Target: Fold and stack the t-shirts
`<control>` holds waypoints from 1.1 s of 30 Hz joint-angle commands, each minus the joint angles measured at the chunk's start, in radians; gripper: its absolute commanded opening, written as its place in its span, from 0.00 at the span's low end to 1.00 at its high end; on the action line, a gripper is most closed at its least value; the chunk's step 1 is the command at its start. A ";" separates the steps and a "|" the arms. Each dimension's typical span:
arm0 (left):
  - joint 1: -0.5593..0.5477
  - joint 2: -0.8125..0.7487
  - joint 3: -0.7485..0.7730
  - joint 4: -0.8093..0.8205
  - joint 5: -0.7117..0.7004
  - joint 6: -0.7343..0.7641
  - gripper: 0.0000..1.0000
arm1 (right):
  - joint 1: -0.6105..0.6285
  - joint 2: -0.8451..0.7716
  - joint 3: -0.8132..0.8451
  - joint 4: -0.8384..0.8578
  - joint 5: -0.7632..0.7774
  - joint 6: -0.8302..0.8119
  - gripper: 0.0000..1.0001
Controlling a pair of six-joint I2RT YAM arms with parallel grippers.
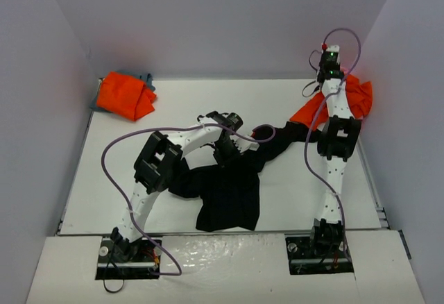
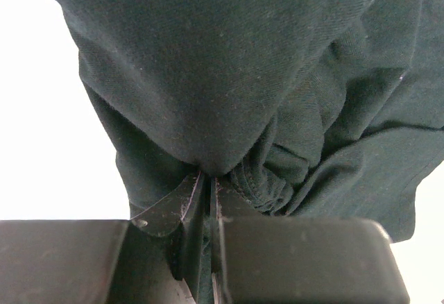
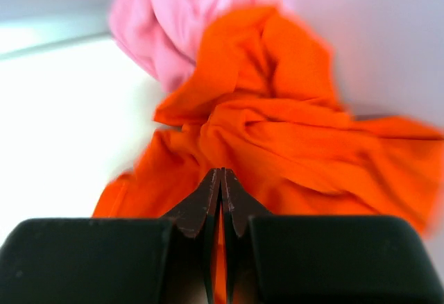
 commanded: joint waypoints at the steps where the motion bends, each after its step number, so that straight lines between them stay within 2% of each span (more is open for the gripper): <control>1: -0.005 0.071 -0.066 -0.038 -0.104 0.036 0.00 | 0.024 -0.366 -0.015 0.071 -0.028 0.024 0.00; 6: -0.004 0.071 -0.066 -0.038 -0.109 0.039 0.00 | 0.023 -0.544 -0.151 0.073 -0.035 -0.017 0.00; 12: -0.006 0.066 -0.059 -0.042 -0.102 0.038 0.00 | 0.021 -0.748 -0.595 0.049 -0.097 -0.048 0.00; 17: -0.005 0.068 -0.054 -0.043 -0.099 0.036 0.00 | 0.020 -0.859 -0.926 0.040 -0.205 0.015 0.00; 23: -0.004 0.071 -0.057 -0.043 -0.103 0.035 0.00 | 0.018 -0.835 -1.025 0.037 -0.275 0.051 0.00; 33: -0.002 0.079 -0.064 -0.040 -0.107 0.039 0.00 | 0.001 -0.675 -0.964 0.024 -0.284 0.049 0.00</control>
